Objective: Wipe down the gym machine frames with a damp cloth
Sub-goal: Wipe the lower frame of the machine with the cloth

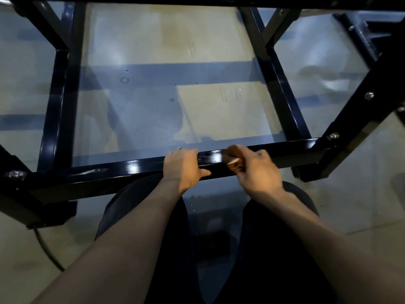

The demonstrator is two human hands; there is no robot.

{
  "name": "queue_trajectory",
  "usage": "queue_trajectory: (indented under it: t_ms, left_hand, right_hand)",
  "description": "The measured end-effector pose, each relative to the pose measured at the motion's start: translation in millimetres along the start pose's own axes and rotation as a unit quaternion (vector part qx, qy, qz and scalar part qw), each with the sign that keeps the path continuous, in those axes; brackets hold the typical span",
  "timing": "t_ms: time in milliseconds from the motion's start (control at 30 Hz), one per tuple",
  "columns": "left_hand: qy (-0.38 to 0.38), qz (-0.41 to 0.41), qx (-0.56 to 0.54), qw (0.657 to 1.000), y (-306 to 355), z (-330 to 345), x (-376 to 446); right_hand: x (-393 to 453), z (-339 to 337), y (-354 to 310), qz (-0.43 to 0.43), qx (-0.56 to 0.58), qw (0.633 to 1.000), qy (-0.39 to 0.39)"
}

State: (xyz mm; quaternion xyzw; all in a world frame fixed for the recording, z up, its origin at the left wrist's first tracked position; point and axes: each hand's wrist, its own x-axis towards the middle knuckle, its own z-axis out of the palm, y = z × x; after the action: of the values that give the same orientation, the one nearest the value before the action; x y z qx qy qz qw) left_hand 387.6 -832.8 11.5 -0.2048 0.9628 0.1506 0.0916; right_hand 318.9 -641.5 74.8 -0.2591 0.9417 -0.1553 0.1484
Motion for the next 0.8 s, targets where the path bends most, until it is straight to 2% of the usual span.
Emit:
queue_trajectory:
  t_ms: [100,167,267,333,367,433,533,600,733,800]
  left_hand:
    - [-0.009,-0.004,-0.008,1.0,-1.2,-0.1,0.2]
    - [-0.007,-0.005,-0.015,1.0,-1.0,0.5,-0.5]
    - [-0.002,-0.004,-0.008,1.0,0.5,0.1,-1.2]
    - [0.004,0.001,-0.001,1.0,0.1,1.1,-1.2]
    - [0.003,0.002,0.001,1.0,-0.3,1.5,-1.1]
    - [-0.008,0.003,-0.002,1.0,-0.8,4.0,-0.8]
    - [-0.017,-0.003,-0.004,1.0,0.1,5.6,2.7]
    - [-0.023,-0.014,-0.008,1.0,1.7,6.3,5.2]
    - [-0.019,-0.022,0.005,1.0,1.6,7.3,5.9]
    - [-0.018,-0.01,0.011,1.0,0.0,9.2,7.6]
  right_hand:
    - [21.6,-7.1,27.8,0.116,-0.01,0.992,0.037]
    - [33.3,1.8,14.2,0.131,-0.011,0.989,0.065]
    - [26.0,22.7,-27.0,0.034,0.021,0.997,0.066]
    - [9.8,27.7,-32.6,-0.044,0.011,0.998,0.031]
    - [6.6,23.8,-23.7,-0.046,0.001,0.999,0.021]
    - [10.0,10.1,8.9,0.008,-0.022,1.0,0.019]
    - [34.1,-6.9,47.9,0.155,-0.034,0.986,0.05]
    - [46.5,-3.5,39.5,0.182,-0.032,0.98,0.071]
    - [23.2,21.0,-18.8,0.044,0.024,0.998,0.05]
    - [6.0,18.4,-22.8,-0.025,0.019,0.999,0.021]
